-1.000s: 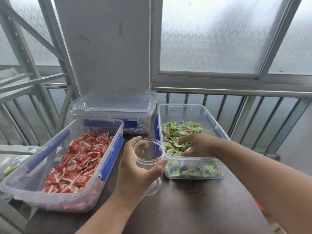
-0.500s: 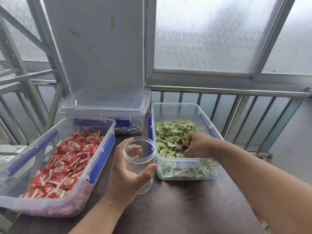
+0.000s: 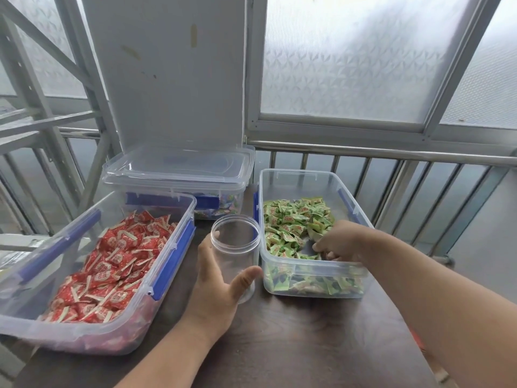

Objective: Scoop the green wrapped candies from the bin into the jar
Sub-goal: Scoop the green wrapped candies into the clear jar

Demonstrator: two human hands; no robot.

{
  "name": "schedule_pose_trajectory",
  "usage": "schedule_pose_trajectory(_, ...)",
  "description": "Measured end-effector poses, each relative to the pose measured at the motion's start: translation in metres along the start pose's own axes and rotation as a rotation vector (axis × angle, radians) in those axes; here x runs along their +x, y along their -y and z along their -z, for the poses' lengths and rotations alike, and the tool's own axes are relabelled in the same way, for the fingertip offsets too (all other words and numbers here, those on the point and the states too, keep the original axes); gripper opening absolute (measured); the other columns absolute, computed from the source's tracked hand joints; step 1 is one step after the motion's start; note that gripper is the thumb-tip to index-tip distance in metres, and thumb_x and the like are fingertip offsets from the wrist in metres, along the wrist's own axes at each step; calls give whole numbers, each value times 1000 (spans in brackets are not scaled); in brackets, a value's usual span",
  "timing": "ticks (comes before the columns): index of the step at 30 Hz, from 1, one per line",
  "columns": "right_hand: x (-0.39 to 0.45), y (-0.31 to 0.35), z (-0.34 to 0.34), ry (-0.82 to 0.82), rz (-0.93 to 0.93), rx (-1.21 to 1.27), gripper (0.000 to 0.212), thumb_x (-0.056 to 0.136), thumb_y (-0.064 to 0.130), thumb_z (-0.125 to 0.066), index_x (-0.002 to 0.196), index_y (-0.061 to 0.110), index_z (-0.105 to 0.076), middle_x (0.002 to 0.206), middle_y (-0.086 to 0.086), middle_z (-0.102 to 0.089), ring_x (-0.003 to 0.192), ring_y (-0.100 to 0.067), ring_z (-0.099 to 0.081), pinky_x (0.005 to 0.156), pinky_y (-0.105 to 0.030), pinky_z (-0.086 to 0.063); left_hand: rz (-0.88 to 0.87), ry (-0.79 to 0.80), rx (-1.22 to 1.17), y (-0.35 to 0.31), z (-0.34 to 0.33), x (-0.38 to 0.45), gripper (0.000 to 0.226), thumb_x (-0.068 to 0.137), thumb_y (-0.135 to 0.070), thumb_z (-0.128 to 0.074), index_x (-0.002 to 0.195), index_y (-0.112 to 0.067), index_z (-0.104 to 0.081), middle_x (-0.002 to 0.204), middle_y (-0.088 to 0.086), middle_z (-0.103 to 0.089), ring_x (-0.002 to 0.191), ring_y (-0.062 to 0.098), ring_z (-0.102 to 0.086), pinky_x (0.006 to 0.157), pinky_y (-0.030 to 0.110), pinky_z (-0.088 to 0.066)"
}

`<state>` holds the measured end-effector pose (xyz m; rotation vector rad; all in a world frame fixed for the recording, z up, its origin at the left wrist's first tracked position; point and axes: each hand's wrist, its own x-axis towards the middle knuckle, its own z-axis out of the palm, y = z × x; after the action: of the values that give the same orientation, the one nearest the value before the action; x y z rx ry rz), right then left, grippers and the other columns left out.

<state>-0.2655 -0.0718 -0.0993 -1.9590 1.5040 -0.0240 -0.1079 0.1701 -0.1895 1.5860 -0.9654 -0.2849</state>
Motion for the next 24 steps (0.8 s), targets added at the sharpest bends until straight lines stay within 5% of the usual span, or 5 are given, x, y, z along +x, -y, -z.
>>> schedule_pose_trajectory(3,-4,0,4,-45,6,13,8,87,6,-71,92,1,-67,76,-12,-75,45,-14,-62,38,-16,-43,25,-7,51,2,-2,-3,123,69,-103,-59,164,-60,6,169,-31,-11,152,-11,-12,125,26,-14)
schedule_pose_trajectory(9,-3,-3,4,-295,165,-81,58,86,-2,-53,139,10,-33,95,-12,-58,86,-31,-59,70,-38,-55,22,-2,63,4,1,-5,103,83,-75,-74,150,-77,3,173,-23,-23,156,2,-31,122,28,-25)
schedule_pose_trajectory(13,7,-5,4,-373,239,-78,48,82,2,-52,128,15,-42,83,-3,-53,82,-27,-57,62,-32,-45,4,-1,43,8,2,-4,105,80,-84,-76,159,-67,-9,172,-19,-34,155,9,-43,121,33,-31)
schedule_pose_trajectory(18,18,-9,3,-240,151,172,33,80,4,-60,110,18,-55,82,-17,-72,69,-29,-68,52,-30,-48,19,16,37,9,2,-2,111,83,-78,-79,168,-49,-13,169,-19,-38,153,7,-46,120,31,-34)
schedule_pose_trajectory(24,10,-8,14,-271,178,217,15,75,8,-52,88,5,-57,74,-13,-69,57,-25,-53,49,-28,-39,20,12,28,10,1,-1,109,83,-71,-81,168,-46,-16,166,-22,-39,145,-23,-34,104,-1,-26)
